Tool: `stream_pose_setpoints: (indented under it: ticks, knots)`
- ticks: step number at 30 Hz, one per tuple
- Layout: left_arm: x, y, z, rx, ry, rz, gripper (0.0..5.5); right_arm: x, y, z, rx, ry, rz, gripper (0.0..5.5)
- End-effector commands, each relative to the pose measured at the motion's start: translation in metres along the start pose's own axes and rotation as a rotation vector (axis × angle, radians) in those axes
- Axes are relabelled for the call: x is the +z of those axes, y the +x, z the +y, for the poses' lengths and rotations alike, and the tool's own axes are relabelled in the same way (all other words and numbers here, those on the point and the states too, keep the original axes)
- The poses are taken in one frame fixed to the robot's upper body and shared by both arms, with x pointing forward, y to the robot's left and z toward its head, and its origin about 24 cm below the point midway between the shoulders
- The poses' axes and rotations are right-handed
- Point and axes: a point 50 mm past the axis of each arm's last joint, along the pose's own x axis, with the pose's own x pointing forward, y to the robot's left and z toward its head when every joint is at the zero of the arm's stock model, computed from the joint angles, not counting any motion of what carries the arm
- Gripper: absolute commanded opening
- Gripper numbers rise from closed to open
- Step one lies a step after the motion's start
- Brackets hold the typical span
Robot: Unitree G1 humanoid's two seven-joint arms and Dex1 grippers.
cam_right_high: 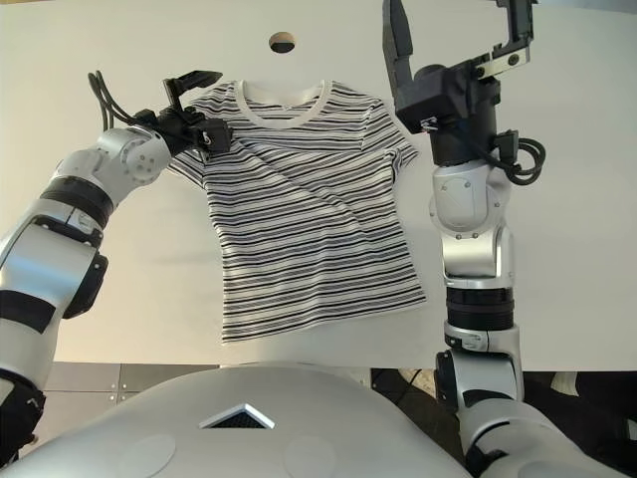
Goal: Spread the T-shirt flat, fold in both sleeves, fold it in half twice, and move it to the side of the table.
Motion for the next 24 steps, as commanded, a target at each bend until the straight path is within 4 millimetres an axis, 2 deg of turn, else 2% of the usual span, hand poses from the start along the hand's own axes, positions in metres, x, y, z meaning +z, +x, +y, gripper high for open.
stream_pose_setpoints:
  ticks: [1, 3, 6, 10, 12, 14, 16, 20, 24]
  knots:
    - [0.014, -0.006, 0.045, 0.372, -0.089, -0.156, 4.70, 0.004, -0.001, 0.002, 0.000, 0.001, -0.002, 4.20]
    - [0.017, -0.027, 0.054, 0.486, -0.115, -0.253, 4.70, 0.005, -0.003, -0.001, -0.007, -0.002, -0.002, 4.20]
    - [0.043, -0.071, 0.032, 0.393, -0.114, -0.431, 4.70, 0.002, -0.005, -0.005, -0.004, -0.017, 0.009, 4.20]
    - [0.093, -0.133, -0.055, -0.109, -0.096, -0.581, 4.70, 0.002, 0.001, -0.008, -0.005, -0.037, 0.001, 4.20]
    - [0.107, -0.155, -0.084, -0.283, -0.124, -0.610, 4.70, 0.002, 0.008, -0.011, -0.010, -0.051, -0.009, 4.20]
    - [0.116, -0.164, -0.095, -0.358, -0.145, -0.616, 4.70, 0.003, 0.012, -0.013, -0.012, -0.061, -0.013, 4.20]
    - [0.117, -0.166, -0.101, -0.411, -0.135, -0.586, 4.70, 0.003, 0.014, -0.013, 0.000, -0.066, -0.018, 4.20]
    - [0.110, -0.178, -0.117, -0.530, -0.104, -0.497, 4.70, 0.003, 0.013, -0.011, 0.050, -0.092, -0.028, 4.20]
    - [0.102, -0.204, -0.124, -0.639, -0.053, -0.416, 4.70, 0.001, 0.009, -0.012, 0.104, -0.130, -0.030, 4.20]
